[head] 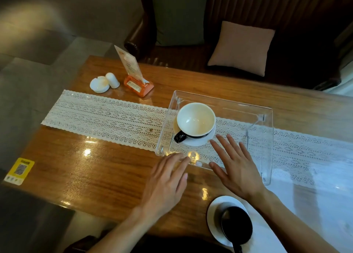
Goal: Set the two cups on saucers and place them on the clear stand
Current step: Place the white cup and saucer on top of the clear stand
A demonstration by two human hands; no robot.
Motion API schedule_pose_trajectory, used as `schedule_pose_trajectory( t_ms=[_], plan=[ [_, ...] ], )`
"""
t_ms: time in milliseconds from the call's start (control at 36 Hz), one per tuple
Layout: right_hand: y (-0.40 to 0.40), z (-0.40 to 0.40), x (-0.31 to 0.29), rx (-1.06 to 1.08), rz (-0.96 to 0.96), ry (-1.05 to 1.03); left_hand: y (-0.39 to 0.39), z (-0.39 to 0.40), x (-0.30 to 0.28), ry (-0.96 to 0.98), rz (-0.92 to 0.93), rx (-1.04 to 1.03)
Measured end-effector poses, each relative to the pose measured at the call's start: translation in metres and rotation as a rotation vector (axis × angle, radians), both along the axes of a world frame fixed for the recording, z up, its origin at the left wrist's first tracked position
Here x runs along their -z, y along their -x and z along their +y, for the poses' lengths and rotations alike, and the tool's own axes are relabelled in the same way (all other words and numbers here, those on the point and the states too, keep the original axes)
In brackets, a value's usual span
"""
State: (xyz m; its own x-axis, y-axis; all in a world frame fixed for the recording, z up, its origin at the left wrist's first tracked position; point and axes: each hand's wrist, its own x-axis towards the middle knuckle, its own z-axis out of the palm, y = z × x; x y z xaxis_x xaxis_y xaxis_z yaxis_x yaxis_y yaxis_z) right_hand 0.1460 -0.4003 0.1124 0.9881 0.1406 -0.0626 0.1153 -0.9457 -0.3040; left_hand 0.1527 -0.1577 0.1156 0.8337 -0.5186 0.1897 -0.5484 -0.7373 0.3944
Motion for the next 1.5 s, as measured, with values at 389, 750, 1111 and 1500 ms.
schedule_pose_trajectory(
  t_ms=[389,750,1111,1500],
  plan=[
    [-0.009,-0.003,-0.005,-0.037,0.091,0.044,-0.017,-0.019,0.005,-0.304,0.047,0.046],
    [-0.015,0.012,-0.002,0.009,0.099,0.053,-0.038,-0.021,0.002,-0.31,0.04,-0.009],
    [-0.041,0.028,-0.006,0.031,0.075,0.061,-0.069,-0.016,-0.002,-0.345,0.01,-0.033],
    [-0.04,0.043,-0.007,0.082,0.08,0.049,-0.076,-0.011,0.002,-0.361,-0.015,-0.028]
  ],
)
